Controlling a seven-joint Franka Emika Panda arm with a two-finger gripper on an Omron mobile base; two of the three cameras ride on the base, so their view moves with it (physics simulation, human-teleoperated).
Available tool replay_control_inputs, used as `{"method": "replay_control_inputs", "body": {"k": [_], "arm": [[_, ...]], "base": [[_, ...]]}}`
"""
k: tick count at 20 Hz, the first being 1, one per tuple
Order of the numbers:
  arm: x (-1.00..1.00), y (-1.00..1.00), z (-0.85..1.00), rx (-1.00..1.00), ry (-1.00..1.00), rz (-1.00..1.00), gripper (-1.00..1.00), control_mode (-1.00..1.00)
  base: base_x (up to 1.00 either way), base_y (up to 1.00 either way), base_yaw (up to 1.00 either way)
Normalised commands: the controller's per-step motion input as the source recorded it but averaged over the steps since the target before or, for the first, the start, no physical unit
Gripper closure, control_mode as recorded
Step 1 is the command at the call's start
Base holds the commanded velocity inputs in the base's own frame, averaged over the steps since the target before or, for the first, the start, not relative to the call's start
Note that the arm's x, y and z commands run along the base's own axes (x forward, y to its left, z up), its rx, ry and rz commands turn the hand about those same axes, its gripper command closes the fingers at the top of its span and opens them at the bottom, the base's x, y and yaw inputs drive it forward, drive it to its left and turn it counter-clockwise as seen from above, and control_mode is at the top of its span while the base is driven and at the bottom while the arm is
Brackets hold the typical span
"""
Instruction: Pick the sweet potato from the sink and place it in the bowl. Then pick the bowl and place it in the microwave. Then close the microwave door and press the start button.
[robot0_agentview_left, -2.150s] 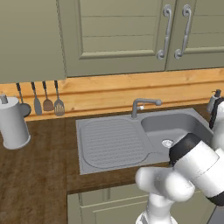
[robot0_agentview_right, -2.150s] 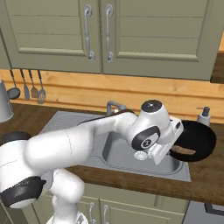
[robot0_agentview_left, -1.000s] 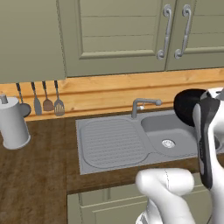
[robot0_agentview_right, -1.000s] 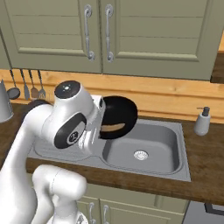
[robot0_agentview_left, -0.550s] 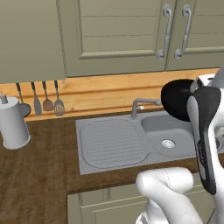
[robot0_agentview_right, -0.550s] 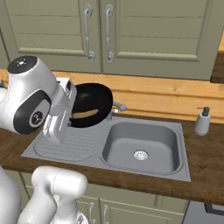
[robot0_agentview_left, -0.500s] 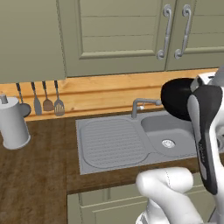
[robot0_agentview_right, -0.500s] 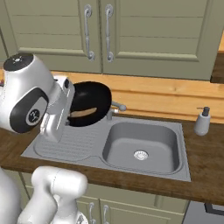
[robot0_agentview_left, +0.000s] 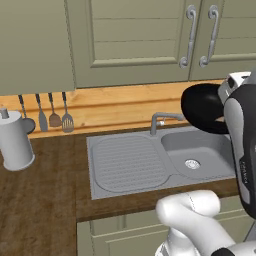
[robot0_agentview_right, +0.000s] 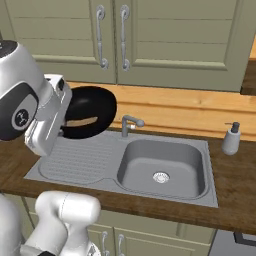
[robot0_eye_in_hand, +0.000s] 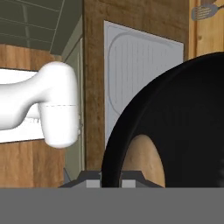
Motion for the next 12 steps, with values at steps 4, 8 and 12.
{"method": "replay_control_inputs", "body": {"k": [4,8,12], "arm": [[-0.09,0.25,0.08,0.00,0.00,0.00,1.00,-1.00],[-0.28,0.14,0.17,0.00,-0.01,0.00,1.00,-1.00],[-0.29,0.01,0.09,0.00,-0.02,0.00,1.00,1.00]], "base": [[0.00,0.00,0.00],[0.00,0.00,0.00],[-0.11,-0.02,0.00]]}}
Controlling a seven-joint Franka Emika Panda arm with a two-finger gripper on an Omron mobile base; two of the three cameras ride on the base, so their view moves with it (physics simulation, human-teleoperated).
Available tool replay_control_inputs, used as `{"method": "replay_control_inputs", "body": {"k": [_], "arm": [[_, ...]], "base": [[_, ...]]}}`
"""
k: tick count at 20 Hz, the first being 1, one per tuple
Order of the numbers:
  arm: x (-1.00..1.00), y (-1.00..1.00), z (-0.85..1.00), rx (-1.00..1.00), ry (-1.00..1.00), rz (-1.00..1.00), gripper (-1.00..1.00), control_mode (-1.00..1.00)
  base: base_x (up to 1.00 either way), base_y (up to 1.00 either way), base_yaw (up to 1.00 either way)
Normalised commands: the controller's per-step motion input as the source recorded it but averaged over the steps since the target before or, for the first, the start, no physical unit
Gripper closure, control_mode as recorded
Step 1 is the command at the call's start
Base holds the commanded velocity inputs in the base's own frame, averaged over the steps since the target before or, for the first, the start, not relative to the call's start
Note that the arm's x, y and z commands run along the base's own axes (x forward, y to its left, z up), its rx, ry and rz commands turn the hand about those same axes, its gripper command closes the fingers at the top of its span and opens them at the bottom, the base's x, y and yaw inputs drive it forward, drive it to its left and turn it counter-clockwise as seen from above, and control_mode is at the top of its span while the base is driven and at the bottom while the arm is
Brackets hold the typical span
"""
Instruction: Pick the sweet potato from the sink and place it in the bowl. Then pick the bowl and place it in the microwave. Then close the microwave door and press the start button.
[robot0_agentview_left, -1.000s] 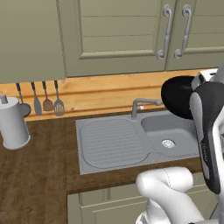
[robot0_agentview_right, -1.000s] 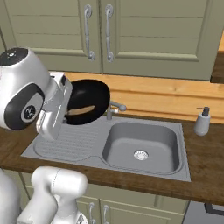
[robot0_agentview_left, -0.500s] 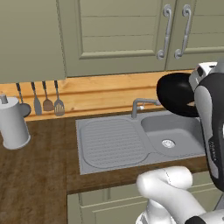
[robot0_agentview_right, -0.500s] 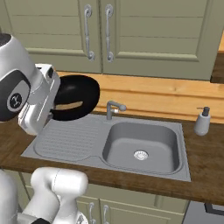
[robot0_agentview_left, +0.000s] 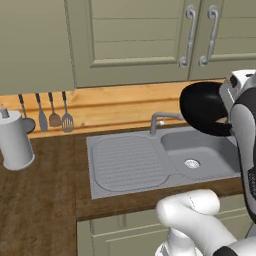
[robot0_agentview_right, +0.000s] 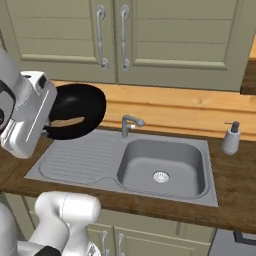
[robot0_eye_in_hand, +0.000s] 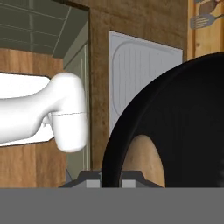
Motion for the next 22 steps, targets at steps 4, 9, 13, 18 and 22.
{"method": "replay_control_inputs", "body": {"k": [4,9,13,18,22], "arm": [[0.00,0.00,0.00,0.00,0.00,0.00,1.00,1.00],[0.00,0.00,0.00,0.00,0.00,0.00,1.00,1.00],[0.00,0.00,0.00,0.00,0.00,0.00,1.00,1.00],[0.00,0.00,0.00,0.00,0.00,0.00,1.00,1.00],[0.00,0.00,0.00,0.00,0.00,0.00,1.00,1.00]], "base": [[-0.45,-0.54,-0.01],[-0.55,-0.72,-0.27],[0.00,-0.09,-0.86],[0.00,0.00,-1.00],[0.00,0.00,-1.00]]}}
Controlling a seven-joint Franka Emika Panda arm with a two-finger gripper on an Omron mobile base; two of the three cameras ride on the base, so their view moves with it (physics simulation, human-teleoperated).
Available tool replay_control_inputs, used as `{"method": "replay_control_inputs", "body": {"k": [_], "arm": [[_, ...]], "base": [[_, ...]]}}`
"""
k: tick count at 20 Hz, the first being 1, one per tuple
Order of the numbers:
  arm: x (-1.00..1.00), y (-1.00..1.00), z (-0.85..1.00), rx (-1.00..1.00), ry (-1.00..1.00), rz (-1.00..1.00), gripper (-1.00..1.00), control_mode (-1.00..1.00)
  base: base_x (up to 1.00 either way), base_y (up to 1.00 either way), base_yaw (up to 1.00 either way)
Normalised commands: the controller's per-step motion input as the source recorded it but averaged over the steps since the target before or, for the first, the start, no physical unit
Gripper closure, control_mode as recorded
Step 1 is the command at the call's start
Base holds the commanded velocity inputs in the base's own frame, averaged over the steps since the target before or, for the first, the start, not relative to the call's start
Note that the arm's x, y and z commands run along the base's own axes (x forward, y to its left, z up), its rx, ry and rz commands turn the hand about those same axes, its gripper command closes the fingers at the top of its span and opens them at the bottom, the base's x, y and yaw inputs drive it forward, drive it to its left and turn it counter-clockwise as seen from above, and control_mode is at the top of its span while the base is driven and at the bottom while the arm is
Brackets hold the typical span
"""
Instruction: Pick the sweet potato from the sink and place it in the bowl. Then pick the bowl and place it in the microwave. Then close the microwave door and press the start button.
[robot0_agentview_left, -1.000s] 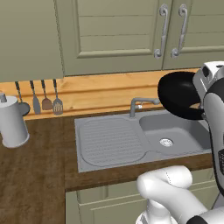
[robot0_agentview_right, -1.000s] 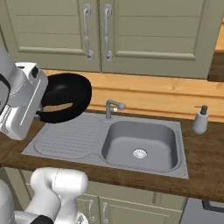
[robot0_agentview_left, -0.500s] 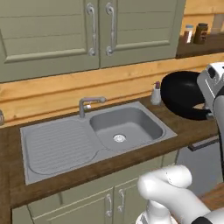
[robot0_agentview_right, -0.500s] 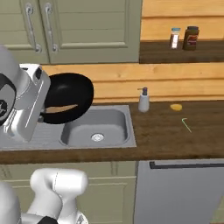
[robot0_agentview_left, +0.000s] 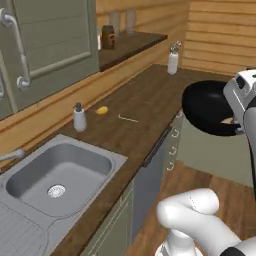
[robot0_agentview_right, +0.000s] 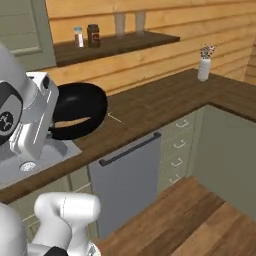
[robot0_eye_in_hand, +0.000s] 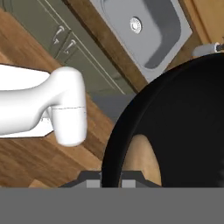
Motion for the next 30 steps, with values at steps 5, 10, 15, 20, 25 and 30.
{"method": "replay_control_inputs", "body": {"k": [5,10,15,20,25,30], "arm": [[0.00,0.00,0.00,0.00,0.00,0.00,1.00,1.00],[0.00,0.00,0.00,0.00,0.00,0.00,1.00,1.00],[0.00,0.00,0.00,0.00,0.00,0.00,1.00,1.00],[0.00,0.00,0.00,0.00,0.00,0.00,1.00,1.00],[0.00,0.00,0.00,0.00,0.00,0.00,1.00,1.00],[0.00,0.00,0.00,0.00,0.00,0.00,1.00,1.00]], "base": [[0.00,0.00,-0.99],[0.00,0.00,-0.99],[0.00,0.00,-0.98],[0.00,0.00,-0.97],[0.00,-0.02,-0.90],[0.16,-0.02,-0.81]]}}
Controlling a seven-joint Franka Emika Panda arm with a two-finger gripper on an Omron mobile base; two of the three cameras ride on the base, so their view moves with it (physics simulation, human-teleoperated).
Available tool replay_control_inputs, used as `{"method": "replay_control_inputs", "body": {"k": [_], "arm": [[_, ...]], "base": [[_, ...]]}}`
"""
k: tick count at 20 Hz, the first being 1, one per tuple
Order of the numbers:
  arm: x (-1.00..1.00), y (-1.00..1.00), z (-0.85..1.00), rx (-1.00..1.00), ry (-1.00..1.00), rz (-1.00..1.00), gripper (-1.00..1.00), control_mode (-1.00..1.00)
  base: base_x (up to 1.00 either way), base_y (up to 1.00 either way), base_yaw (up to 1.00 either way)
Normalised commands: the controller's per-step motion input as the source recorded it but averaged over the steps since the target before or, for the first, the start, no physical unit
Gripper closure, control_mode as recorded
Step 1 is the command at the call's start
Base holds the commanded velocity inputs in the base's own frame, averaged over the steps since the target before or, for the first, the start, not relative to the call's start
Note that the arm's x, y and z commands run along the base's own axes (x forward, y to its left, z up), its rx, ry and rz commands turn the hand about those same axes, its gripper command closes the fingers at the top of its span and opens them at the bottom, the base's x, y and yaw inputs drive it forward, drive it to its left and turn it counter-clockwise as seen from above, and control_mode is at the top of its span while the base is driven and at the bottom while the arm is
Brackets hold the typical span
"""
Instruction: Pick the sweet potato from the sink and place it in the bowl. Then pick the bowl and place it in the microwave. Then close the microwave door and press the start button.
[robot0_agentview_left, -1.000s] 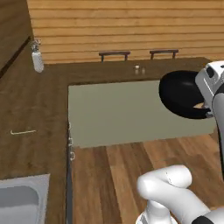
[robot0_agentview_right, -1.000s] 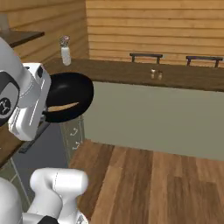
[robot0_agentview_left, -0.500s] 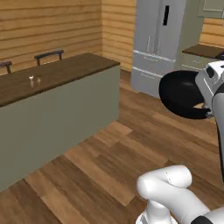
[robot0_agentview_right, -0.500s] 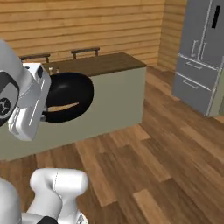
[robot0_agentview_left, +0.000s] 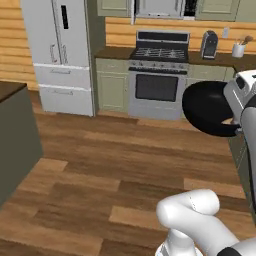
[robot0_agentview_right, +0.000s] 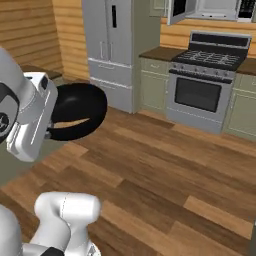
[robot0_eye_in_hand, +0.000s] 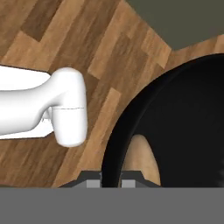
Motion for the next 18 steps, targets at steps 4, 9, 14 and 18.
{"method": "replay_control_inputs", "body": {"k": [4,9,14,18], "arm": [[0.00,0.00,0.00,0.00,0.00,0.00,1.00,1.00],[0.00,0.00,0.00,0.00,0.00,0.00,1.00,1.00],[0.00,0.00,0.00,0.00,0.00,0.00,1.00,1.00],[0.00,0.00,0.00,0.00,0.00,0.00,1.00,1.00]], "base": [[0.73,0.00,-0.63],[0.98,0.00,-0.43],[1.00,0.00,-0.14],[1.00,0.01,-0.07]]}}
